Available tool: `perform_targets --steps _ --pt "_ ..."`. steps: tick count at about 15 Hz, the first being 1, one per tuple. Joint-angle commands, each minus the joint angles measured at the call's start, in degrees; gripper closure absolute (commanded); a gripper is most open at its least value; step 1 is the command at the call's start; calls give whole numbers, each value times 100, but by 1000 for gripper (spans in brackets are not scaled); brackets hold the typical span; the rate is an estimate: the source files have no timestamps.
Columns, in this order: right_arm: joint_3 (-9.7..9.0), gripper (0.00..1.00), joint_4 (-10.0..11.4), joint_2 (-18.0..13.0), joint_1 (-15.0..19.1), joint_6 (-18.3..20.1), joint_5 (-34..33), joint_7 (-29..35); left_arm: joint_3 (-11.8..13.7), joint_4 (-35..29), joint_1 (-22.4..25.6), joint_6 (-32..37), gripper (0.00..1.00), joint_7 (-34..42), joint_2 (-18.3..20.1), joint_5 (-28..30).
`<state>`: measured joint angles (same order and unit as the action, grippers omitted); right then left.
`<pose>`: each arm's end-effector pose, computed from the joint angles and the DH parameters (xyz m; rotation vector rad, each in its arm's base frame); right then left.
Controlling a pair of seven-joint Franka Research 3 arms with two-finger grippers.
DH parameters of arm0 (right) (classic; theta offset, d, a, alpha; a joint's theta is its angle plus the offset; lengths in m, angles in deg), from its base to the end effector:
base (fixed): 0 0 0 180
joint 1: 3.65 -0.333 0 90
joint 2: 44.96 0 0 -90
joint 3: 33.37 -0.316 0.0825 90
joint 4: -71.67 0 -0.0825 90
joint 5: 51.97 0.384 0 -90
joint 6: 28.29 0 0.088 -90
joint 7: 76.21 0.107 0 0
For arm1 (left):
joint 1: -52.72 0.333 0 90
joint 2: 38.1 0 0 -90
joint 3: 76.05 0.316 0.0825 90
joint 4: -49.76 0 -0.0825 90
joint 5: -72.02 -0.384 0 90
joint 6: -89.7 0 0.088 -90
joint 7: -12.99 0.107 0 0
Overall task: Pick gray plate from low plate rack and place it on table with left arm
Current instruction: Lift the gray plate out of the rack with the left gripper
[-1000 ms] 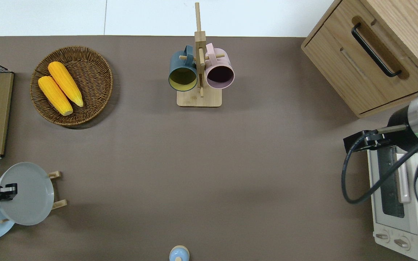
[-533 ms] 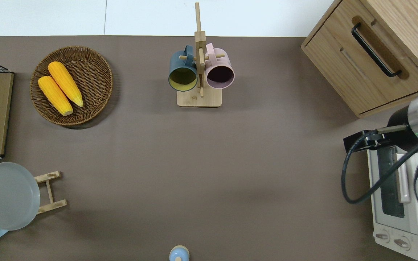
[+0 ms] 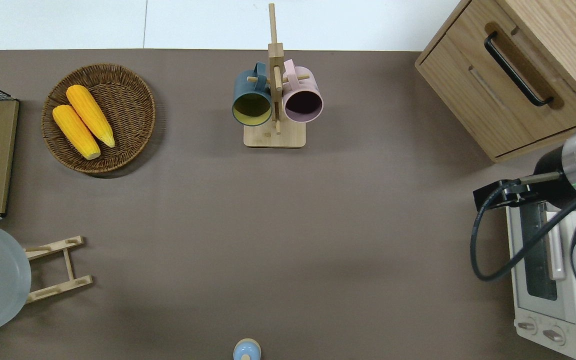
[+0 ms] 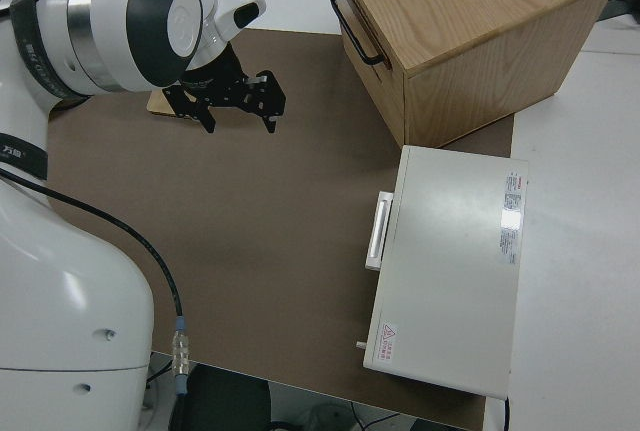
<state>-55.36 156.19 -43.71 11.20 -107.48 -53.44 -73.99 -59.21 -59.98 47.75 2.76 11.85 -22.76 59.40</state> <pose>0.5374 0.0616 0.6422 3.1076 0.1288 -0.1735 0.4440 0.1338 0.5899 -2.9859 -0.3116 0.2295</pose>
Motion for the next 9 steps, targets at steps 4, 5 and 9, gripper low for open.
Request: perform_targets --steps 4,5,9 --pt "-121 17 -33 -12 132 62 -37 68 -40 207 -47 221 1000 61 48 190" --pt "-121 17 -41 -12 132 62 -37 68 -40 207 -47 221 1000 53 13 234" --pt "-121 17 -41 -12 132 62 -37 68 -40 207 -117 212 1000 -61 -268 918"
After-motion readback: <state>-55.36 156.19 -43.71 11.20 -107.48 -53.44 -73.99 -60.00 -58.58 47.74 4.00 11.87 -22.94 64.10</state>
